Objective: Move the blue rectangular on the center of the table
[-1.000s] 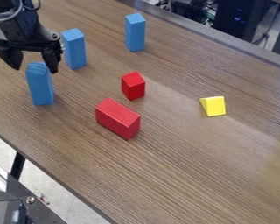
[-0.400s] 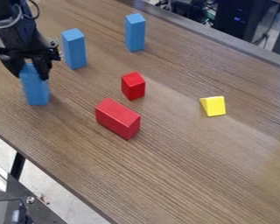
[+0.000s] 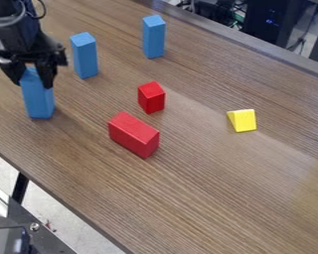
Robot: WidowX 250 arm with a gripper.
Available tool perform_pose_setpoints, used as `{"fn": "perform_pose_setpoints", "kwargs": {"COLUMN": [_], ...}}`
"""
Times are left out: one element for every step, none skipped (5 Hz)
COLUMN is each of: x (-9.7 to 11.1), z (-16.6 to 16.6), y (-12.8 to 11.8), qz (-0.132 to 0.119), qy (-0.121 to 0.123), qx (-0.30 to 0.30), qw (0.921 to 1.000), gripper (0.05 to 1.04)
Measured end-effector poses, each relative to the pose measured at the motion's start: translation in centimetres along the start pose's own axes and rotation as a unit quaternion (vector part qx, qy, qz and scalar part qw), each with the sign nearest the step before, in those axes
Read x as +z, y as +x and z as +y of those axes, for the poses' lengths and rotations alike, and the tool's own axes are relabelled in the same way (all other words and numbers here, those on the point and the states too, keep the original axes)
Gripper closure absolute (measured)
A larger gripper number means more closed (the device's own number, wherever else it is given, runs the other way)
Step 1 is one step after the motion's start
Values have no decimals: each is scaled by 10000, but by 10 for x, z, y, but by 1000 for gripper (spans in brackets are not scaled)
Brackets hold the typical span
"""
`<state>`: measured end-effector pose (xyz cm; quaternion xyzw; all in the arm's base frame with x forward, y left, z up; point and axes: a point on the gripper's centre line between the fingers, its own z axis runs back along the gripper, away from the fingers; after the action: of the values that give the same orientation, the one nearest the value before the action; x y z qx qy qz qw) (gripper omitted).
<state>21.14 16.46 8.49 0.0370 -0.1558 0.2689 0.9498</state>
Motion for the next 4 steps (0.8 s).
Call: {"fn": "perform_pose_setpoints", "kwargs": {"x": [38, 60, 55, 43], "z": [-19, -39, -74, -111], "y": [26, 44, 62, 77], "qz": [-303, -447, -280, -145], "qy": [-219, -471, -578, -716], "qx": [-178, -396, -837, -1183], "qw": [9991, 9971, 9944, 9903], "gripper": [539, 539, 539, 539]}}
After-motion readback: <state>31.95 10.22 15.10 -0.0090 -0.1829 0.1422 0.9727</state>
